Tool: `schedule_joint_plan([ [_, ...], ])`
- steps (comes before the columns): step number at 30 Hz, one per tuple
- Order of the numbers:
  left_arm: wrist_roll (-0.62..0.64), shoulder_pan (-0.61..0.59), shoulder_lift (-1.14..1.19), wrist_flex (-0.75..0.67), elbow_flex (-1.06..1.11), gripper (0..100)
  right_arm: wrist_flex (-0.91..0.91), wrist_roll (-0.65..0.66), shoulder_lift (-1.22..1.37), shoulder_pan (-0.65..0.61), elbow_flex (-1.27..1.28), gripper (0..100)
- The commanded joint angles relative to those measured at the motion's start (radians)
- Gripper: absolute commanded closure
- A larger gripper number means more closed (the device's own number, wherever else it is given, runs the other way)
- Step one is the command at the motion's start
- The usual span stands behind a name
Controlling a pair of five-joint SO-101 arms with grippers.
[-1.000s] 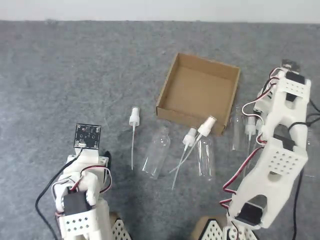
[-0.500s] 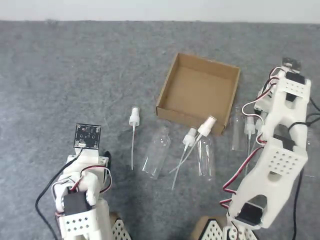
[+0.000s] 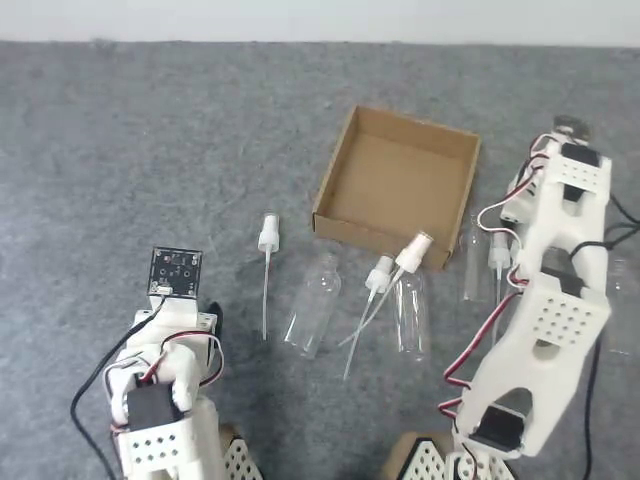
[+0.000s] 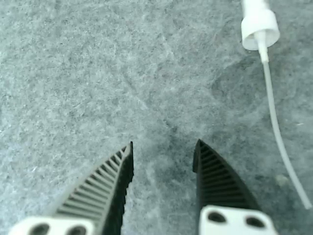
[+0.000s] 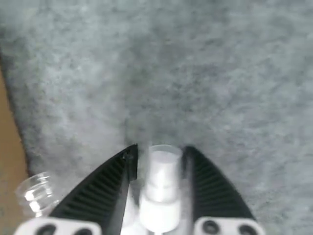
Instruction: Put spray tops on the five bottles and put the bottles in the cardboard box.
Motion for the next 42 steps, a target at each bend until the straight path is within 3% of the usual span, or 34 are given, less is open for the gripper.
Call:
schedule_joint_plan([
  [1,-0.006,-0.005,-0.021,-0.017,-0.008,82,0.005,0.000,-0.042,-0.007,-0.069,97.4],
  [12,-0.006,-0.005,-0.021,-0.017,-0.008,82,0.004,-0.002,-0.282,-0.070,-0.081,98.2],
  [21,-0.006,-0.005,-0.021,-0.017,-0.008,82,0.047,-0.002,-0.641,-0.191,-0.081,98.2],
  [26,-0.006,-0.005,-0.021,-0.017,-0.008,82,0.130,0.000,-0.857,-0.344,-0.081,98.2],
  [31,-0.006,-0.005,-0.021,-0.017,-0.008,82,0.163,-0.006,-0.981,-0.584,-0.077,98.3],
  [36,-0.006,-0.005,-0.021,-0.017,-0.008,82,0.131,-0.008,-0.955,-0.829,-0.077,98.5],
  [42,-0.006,-0.005,-0.021,-0.017,-0.008,82,0.012,-0.009,-0.788,-0.977,-0.077,98.5],
])
